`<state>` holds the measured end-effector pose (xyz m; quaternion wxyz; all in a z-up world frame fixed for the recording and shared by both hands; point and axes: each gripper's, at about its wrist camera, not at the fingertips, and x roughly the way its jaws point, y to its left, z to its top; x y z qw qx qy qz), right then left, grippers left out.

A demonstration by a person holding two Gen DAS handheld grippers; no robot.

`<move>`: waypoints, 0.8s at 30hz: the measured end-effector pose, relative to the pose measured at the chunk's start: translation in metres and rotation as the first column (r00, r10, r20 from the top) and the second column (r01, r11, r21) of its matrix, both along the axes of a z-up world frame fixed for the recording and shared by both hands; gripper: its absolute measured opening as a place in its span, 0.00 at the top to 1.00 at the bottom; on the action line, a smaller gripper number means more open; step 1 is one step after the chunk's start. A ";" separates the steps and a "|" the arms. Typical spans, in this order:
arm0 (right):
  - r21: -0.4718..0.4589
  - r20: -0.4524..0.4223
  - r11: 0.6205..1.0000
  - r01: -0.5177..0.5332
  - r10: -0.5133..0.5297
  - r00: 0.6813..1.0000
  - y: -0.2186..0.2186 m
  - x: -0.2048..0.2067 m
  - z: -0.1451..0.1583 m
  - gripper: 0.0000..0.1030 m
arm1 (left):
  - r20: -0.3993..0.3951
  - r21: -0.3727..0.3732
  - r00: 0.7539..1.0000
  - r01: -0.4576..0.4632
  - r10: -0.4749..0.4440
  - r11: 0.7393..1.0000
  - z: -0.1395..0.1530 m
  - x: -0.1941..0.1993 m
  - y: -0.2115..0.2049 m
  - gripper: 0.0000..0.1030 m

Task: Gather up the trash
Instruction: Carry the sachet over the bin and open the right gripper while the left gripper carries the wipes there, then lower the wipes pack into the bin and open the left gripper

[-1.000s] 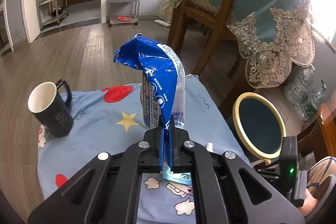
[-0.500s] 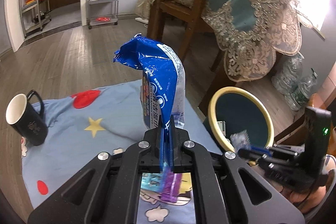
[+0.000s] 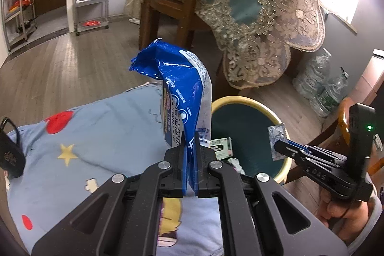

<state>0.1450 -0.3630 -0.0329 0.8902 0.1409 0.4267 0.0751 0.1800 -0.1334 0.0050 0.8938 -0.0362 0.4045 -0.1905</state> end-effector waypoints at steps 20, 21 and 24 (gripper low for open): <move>0.049 -0.071 0.987 0.156 -0.152 0.986 -0.036 0.008 -0.022 0.61 | -0.062 -0.021 0.991 0.120 -0.122 0.992 -0.026 0.015 -0.070 0.97; 0.053 -0.066 0.985 0.162 -0.158 0.985 -0.038 0.007 -0.019 0.61 | -0.067 -0.026 0.989 0.128 -0.129 0.991 -0.028 0.017 -0.074 0.97; 0.062 -0.037 0.980 0.188 -0.186 0.982 -0.046 0.001 -0.007 0.53 | -0.081 -0.031 0.984 0.154 -0.156 0.988 -0.035 0.022 -0.088 0.97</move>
